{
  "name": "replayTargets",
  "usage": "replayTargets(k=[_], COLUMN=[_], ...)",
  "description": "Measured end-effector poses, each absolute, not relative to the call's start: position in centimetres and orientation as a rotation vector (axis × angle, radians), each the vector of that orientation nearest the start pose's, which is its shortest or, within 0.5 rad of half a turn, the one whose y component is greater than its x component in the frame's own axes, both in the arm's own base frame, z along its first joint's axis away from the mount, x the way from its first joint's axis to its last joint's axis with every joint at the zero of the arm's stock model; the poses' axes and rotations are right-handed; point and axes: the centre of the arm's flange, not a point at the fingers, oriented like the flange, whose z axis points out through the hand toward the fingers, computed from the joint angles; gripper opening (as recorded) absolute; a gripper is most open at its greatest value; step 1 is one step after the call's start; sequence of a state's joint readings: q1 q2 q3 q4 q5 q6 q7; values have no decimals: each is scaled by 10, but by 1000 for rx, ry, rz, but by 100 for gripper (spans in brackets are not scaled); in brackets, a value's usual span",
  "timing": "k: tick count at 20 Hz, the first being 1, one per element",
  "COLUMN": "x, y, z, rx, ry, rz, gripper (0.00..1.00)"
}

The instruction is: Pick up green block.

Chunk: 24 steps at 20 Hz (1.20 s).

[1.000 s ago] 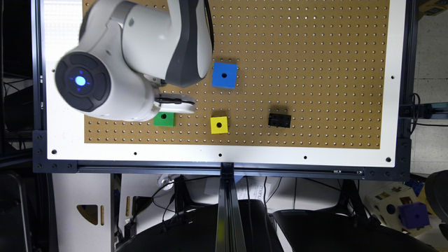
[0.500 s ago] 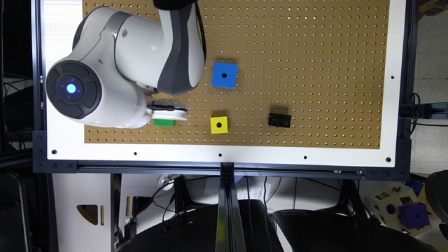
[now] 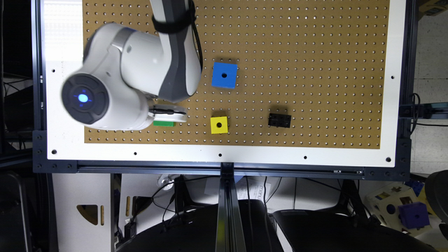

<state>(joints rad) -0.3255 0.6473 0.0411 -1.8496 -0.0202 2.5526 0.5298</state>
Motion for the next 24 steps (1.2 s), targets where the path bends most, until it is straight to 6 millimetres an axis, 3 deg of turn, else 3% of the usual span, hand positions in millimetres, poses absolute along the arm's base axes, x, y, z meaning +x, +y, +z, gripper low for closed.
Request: replayTargets(k=[1, 16, 21, 24], x=[622, 621, 623, 622], y=[-182, -181, -180, -179], z=[175, 177, 208, 218], rx=[-2871, -2873, -2877, -2879], ry=[1223, 1221, 1219, 1216], rz=[-84, -73, -55, -45], gripper=[0, 0, 0, 0])
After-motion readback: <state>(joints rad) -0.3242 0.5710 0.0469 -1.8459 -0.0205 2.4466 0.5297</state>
